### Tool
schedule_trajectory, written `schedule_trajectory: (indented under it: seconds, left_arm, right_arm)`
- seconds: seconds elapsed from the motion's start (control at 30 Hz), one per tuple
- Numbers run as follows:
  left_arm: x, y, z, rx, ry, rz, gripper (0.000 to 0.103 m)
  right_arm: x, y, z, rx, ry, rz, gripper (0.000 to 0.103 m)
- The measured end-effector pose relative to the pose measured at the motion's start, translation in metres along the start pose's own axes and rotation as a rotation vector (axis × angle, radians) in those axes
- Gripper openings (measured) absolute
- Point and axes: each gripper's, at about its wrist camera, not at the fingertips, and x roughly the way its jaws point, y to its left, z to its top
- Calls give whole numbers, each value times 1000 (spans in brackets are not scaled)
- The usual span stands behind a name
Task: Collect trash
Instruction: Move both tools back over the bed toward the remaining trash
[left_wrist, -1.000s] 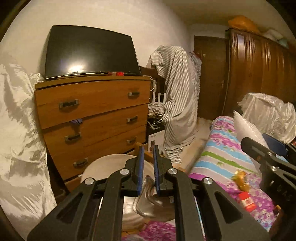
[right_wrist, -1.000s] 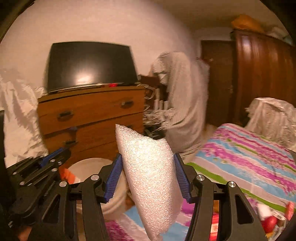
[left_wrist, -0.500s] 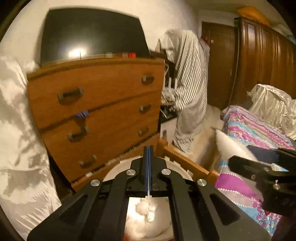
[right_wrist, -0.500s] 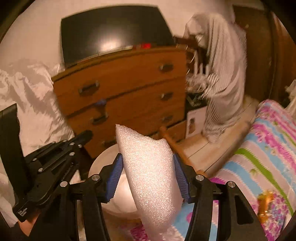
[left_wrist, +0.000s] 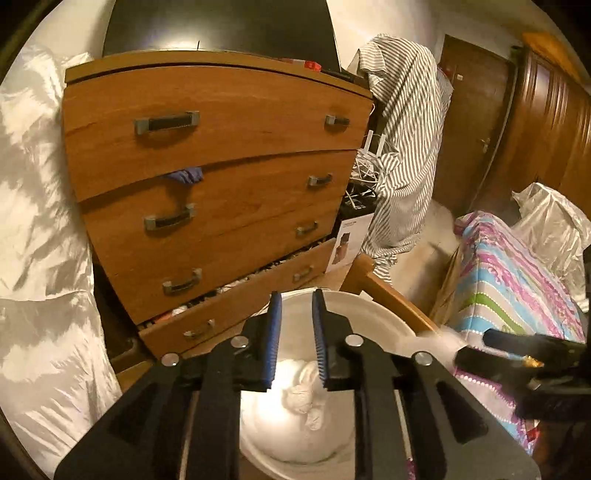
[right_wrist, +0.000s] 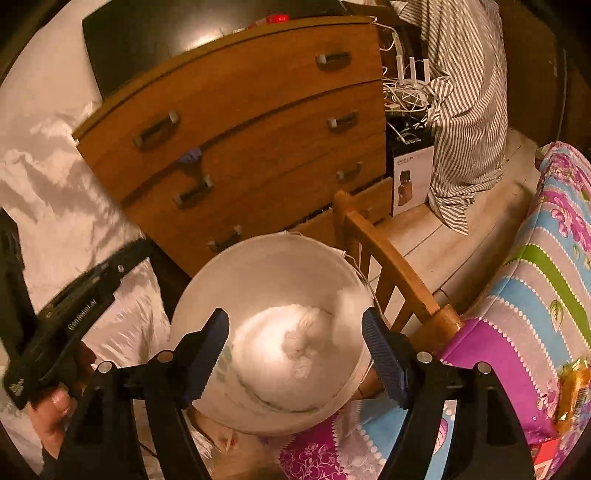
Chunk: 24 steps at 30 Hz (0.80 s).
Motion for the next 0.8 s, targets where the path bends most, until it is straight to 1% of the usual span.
schedule_trajectory:
  seconds: [0.03,0.07,0.13,0.23,0.3,0.33,0.37,0.43,0.57,0.63,0.7,0.77,0.8]
  left_arm:
    - [-1,-2,0,7,2,-3,18]
    - [-5,-5,-1,17,-1,-7,24]
    - [-10,-12,-4,24,-7,-26,32]
    - [-15,-21,-8,23,-8,-54,35]
    - [-18,-29,-10,37,-11,-59,38]
    - [-21,-33,-12,43,-13,-64,42]
    - [-24,-40,-14,52,-14,-79,47]
    - [-28,-52,-19,67,-15,-101,50]
    - [-30,-98,-39,132,12,-178,55]
    - [-32,-126,-54,176,29,-222,57]
    - [-33,-159,-73,231,54,-281,60]
    - [-35,-197,-98,310,84,-334,63]
    - [-37,-212,-108,340,100,-355,63]
  right_arm:
    - [-7,-3,0,6,-16,12,75]
    - [-13,-6,-3,12,-27,22,75]
    - [-30,-19,-12,40,-37,52,75]
    - [-57,-35,-26,42,-68,51,75]
    - [-82,-48,-40,50,-100,49,75]
    - [-93,-54,-47,54,-114,50,75]
    - [-109,-64,-59,61,-137,57,76]
    - [-136,-83,-83,77,-172,63,77]
    - [-191,-125,-150,101,-245,6,82]
    - [-223,-152,-197,129,-285,-67,83]
    - [-243,-172,-234,151,-305,-111,83]
    - [-273,-199,-281,197,-327,-186,84]
    - [-282,-207,-296,210,-331,-208,84]
